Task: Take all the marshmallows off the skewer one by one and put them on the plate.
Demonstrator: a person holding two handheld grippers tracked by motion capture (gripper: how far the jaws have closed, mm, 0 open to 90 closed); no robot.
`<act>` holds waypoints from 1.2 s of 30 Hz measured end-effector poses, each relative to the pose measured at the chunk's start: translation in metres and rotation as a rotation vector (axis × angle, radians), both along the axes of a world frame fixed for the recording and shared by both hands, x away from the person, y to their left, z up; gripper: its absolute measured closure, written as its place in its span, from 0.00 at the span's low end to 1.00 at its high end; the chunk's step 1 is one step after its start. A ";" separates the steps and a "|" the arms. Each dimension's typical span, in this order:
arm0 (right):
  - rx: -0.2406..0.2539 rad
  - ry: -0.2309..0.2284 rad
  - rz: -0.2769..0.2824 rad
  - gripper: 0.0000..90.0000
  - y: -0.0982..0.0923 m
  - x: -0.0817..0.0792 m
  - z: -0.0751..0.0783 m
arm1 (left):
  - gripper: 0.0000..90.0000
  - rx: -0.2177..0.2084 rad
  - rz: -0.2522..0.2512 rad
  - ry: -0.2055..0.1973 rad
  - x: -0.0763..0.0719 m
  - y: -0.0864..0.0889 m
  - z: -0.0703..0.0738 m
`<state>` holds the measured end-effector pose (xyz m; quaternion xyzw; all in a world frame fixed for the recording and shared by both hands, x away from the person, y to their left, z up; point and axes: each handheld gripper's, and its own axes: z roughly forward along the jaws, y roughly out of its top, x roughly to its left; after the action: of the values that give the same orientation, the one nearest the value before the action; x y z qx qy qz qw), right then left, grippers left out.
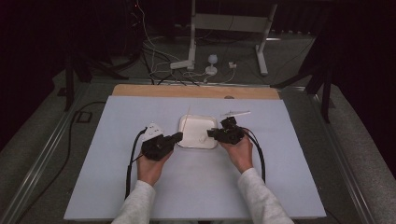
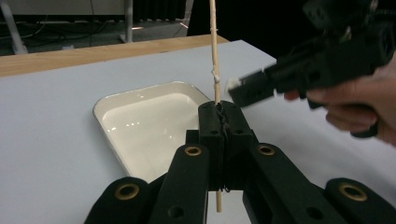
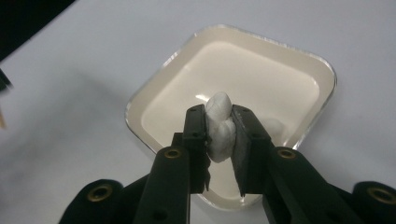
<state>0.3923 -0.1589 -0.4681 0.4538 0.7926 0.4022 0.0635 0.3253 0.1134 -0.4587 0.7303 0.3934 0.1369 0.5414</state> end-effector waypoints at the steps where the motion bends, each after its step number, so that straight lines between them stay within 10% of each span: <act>1: -0.005 0.006 0.000 0.85 0.000 0.000 -0.003 | 1.00 -0.005 0.003 0.003 0.002 0.000 0.000; 8: -0.080 0.007 -0.010 0.39 0.007 0.000 -0.014 | 1.00 -0.009 0.017 0.026 0.013 -0.008 -0.002; 13: -0.030 -0.018 -0.012 0.26 0.004 -0.009 -0.006 | 1.00 -0.010 0.030 0.047 0.025 -0.015 -0.004; 36: 0.081 -0.130 0.021 0.07 -0.051 -0.074 0.027 | 1.00 0.096 0.106 0.167 0.070 -0.042 -0.021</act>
<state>0.3184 -0.2097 -0.4412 0.4208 0.7746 0.4630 0.0922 0.3956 0.0712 -0.4798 0.7426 0.4681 0.1226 0.4631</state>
